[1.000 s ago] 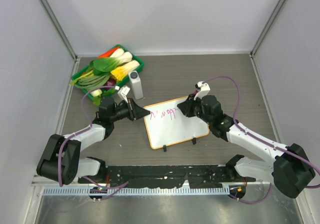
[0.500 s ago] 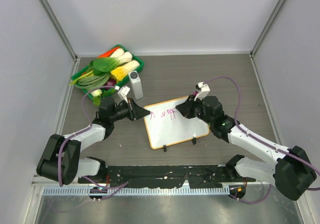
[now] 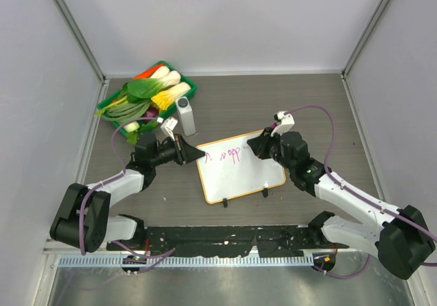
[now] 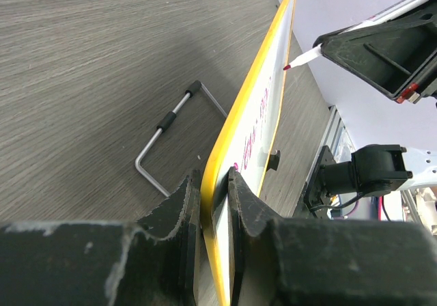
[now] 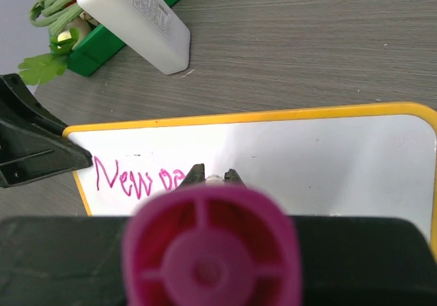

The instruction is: Write a sentence on the whiteboard

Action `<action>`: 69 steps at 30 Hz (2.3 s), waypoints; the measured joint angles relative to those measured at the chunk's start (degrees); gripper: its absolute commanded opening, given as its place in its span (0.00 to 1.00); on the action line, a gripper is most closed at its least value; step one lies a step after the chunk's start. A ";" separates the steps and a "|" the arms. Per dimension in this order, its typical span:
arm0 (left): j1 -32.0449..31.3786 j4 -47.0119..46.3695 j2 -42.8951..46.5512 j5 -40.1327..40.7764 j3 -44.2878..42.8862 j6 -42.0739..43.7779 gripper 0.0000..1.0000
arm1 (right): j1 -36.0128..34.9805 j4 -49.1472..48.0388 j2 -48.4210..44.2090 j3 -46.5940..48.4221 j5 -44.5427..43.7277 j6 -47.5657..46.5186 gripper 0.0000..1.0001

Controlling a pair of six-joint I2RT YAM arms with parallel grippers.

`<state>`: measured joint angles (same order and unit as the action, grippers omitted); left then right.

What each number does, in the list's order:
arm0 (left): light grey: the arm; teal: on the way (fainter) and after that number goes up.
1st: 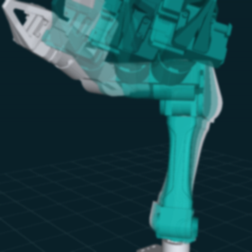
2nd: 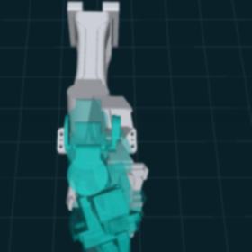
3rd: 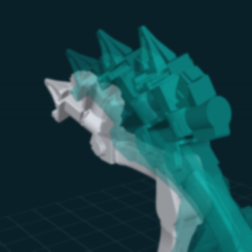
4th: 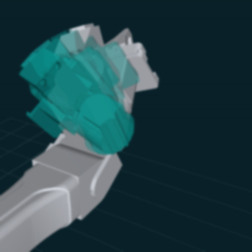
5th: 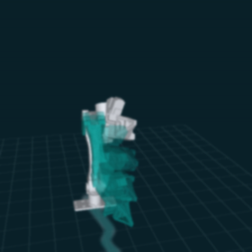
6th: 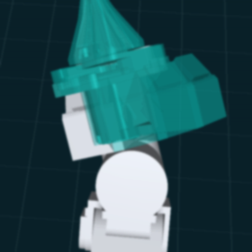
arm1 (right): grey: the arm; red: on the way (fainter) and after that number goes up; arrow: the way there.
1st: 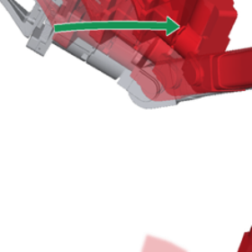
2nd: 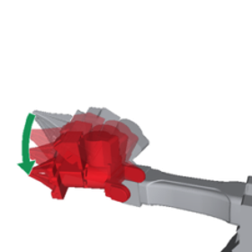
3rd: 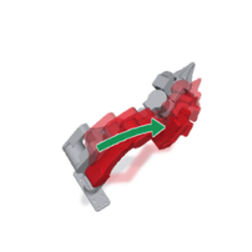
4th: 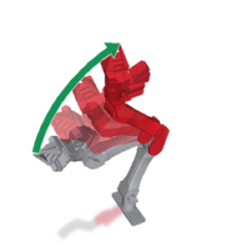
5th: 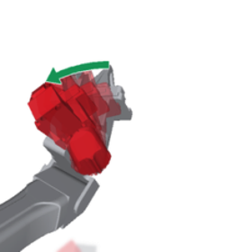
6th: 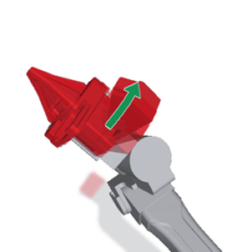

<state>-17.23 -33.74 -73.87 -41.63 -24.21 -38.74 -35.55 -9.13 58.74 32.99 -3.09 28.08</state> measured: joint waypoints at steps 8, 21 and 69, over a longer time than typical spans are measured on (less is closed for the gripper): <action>0.00 0.00 0.00 0.00 0.00 0.02 0.00 | 0.04 -0.07 1.01 0.00 -0.70 -0.61 0.02; 0.00 0.15 0.00 0.07 0.00 0.00 0.00 | 0.02 -2.95 3.56 0.00 -0.57 -0.50 0.02; -0.02 0.28 0.15 0.04 0.00 0.02 0.00 | 0.02 -0.94 3.39 1.11 -0.46 -0.81 0.01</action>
<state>-17.26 -33.45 -73.71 -41.58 -24.21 -38.72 -35.53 -10.07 62.13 34.11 -3.55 27.27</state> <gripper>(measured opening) 0.187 0.183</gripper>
